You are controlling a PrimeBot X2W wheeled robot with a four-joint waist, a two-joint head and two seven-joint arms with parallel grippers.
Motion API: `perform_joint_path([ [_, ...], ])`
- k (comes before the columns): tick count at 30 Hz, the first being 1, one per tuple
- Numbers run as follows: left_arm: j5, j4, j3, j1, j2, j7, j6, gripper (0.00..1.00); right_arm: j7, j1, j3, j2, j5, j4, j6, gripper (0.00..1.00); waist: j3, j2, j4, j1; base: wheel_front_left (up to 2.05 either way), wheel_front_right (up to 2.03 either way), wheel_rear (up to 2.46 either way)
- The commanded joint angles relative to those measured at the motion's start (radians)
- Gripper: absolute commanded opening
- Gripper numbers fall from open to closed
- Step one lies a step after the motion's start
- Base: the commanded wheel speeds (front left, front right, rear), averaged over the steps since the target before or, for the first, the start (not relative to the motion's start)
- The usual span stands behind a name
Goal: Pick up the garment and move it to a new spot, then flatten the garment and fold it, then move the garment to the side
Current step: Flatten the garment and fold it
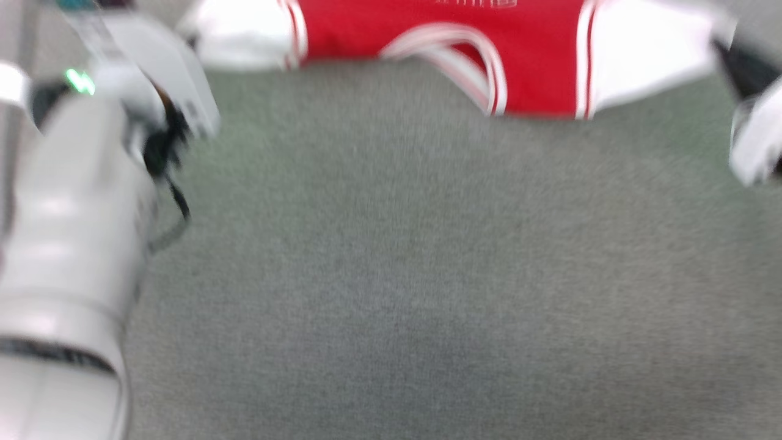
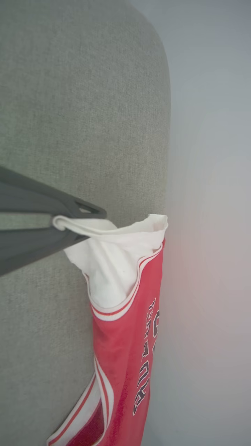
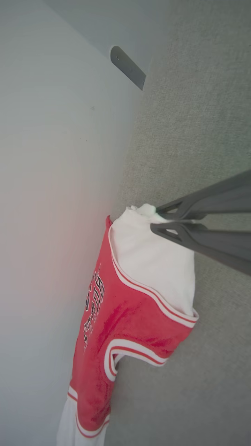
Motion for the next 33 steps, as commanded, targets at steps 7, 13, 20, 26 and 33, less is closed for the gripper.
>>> perform_joint_path([
  [7, -0.067, -0.241, -0.039, 0.393, 0.091, 0.034, -0.003, 0.0, 0.099, 0.35, 0.062, -0.158, 0.099, -0.236, -0.001, 0.0, -0.305, -0.0001, -0.014, 0.0, 0.0, 0.0, 0.0],
  [13, -0.146, -0.599, -0.003, 0.785, 0.183, 0.117, 0.123, 0.0, 0.181, 0.616, 0.006, -0.246, 0.167, -0.369, -0.001, 0.0, -0.361, -0.0001, -0.007, 0.0, 0.0, 0.0, 0.0],
  [20, -0.218, -1.234, 0.08, 1.268, 0.334, 0.236, 0.438, 0.0, 0.285, 0.88, -0.102, -0.318, 0.201, -0.507, -0.001, 0.0, -0.357, -0.0001, 0.0, 0.0, 0.0, 0.0, 0.0],
  [26, -0.215, -1.535, 0.123, 1.479, 0.385, 0.234, 0.577, 0.0, 0.357, 1.046, -0.231, -0.294, 0.178, -0.596, -0.001, 0.0, -0.34, -0.0001, 0.004, 0.0, 0.0, 0.0, 0.0],
  [33, -0.188, -1.575, 0.126, 1.515, 0.391, 0.211, 0.611, 0.0, 0.473, 1.158, -0.35, -0.198, 0.117, -0.689, -0.001, 0.0, -0.321, -0.0001, -0.002, 0.0, 0.0, 0.0, 0.0],
])
